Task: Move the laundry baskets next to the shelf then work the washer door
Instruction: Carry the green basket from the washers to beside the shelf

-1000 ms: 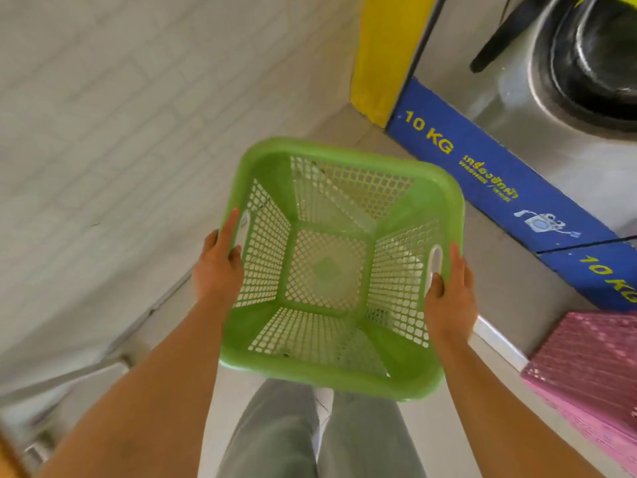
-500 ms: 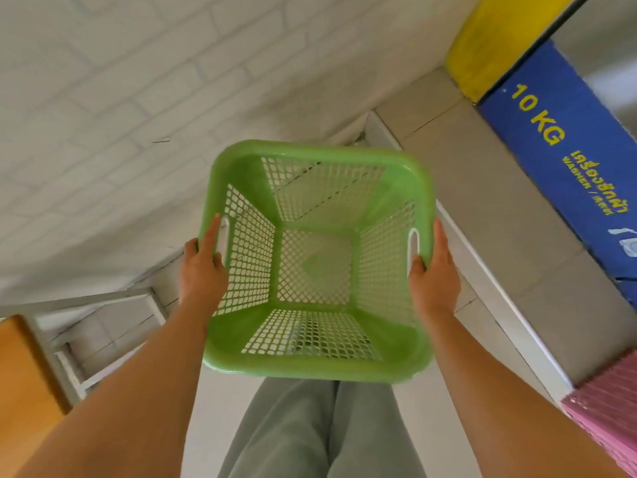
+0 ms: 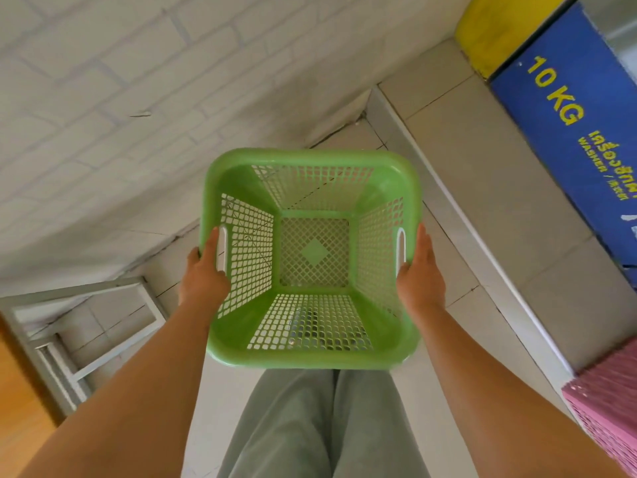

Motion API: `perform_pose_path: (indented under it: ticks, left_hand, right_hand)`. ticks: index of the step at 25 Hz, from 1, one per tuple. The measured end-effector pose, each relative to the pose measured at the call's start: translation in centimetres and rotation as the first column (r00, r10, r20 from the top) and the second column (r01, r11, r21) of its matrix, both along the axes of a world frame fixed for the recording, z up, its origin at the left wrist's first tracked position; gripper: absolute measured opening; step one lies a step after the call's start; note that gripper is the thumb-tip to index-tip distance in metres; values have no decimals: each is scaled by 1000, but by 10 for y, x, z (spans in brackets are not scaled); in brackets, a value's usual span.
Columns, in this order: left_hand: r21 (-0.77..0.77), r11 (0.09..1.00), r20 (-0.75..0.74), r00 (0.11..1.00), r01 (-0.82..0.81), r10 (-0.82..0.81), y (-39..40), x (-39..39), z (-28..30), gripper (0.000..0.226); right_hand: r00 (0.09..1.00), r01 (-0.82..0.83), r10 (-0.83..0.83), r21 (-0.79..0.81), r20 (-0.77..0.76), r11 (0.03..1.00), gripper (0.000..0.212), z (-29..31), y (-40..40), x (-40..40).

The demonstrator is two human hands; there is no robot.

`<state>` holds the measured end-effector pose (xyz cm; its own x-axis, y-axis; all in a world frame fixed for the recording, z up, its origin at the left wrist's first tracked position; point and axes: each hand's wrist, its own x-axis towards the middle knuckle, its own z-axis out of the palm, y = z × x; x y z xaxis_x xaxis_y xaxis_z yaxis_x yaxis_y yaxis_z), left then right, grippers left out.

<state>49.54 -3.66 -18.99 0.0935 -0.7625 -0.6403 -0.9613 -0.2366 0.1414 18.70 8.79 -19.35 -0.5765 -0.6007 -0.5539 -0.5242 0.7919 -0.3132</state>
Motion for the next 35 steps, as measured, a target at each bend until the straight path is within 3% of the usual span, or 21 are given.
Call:
perform_pose_path:
  ticks: [3, 7, 17, 28, 35]
  left_hand:
    - [62, 997, 32, 999, 36, -38, 2, -6, 4, 81]
    - [26, 996, 26, 996, 86, -87, 19, -23, 19, 74]
    - [-70, 890, -21, 892, 450, -453, 102, -98, 83, 62]
    - [-186, 632, -126, 620, 752, -775, 351, -268, 131, 57]
    - [-267, 428, -223, 377, 863, -899, 475, -374, 159, 56]
  right_hand:
    - [994, -100, 102, 43, -35, 994, 70, 6, 9, 5]
    - [987, -154, 156, 38, -32, 987, 64, 20, 39, 17]
    - [997, 17, -14, 27, -80, 1000, 59, 89, 184, -1]
    - [939, 294, -283, 33, -193, 955, 58, 145, 481, -75]
    - [763, 606, -595, -41, -252, 794, 55, 174, 613, -116]
